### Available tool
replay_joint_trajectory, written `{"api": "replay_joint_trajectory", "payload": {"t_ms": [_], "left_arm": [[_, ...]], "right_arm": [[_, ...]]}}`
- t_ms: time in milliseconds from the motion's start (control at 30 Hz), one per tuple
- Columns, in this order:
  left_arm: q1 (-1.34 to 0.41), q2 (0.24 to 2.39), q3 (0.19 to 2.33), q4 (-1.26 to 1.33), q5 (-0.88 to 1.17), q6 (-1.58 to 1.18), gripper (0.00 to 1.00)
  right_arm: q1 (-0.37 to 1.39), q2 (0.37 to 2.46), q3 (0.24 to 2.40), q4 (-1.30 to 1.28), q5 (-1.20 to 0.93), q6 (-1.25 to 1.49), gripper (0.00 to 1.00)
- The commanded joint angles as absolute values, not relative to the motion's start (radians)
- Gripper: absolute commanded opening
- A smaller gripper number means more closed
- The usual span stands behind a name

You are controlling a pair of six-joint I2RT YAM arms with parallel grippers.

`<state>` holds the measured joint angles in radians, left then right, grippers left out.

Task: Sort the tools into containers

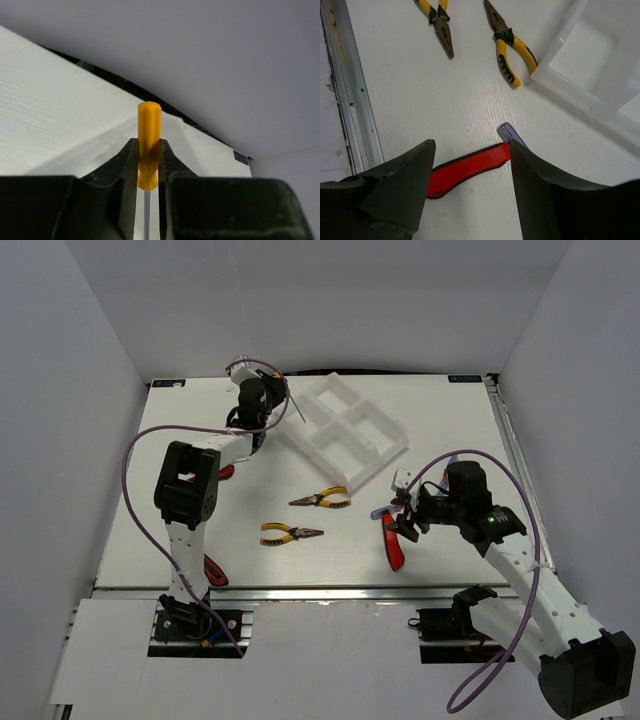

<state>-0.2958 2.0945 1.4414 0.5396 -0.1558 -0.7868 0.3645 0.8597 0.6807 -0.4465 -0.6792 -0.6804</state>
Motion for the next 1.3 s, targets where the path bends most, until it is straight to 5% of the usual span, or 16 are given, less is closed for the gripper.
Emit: {"api": "replay_joint_trajectory", "payload": {"t_ms": [0,200,433,933,1067,1267], "left_arm": [[-0.327,2.094,1.488,0.563,-0.262,-0.772,0.00],[-0.339,2.126,1.506,0.529,-0.269,-0.724,0.01],[-0.351,2.123,1.551,0.419,-0.233,-0.628,0.35],[-0.364,1.948,1.563,0.230,-0.282,-0.422,0.56],[-0.365,1.798,1.467,0.180,-0.304,-0.362,0.53],[-0.362,1.589,1.240,0.222,-0.411,-0.302,0.06]], "right_arm": [[0.374,0.857,0.716,-0.426,-0.676,-0.690,0.68],[0.373,0.857,0.716,-0.426,-0.678,-0.689,0.68],[0.373,0.853,0.716,-0.428,-0.681,-0.689,0.68],[0.374,0.874,0.722,-0.433,-0.690,-0.683,0.69],[0.379,0.884,0.721,-0.430,-0.695,-0.680,0.69],[0.380,0.896,0.721,-0.425,-0.699,-0.672,0.69]]}}
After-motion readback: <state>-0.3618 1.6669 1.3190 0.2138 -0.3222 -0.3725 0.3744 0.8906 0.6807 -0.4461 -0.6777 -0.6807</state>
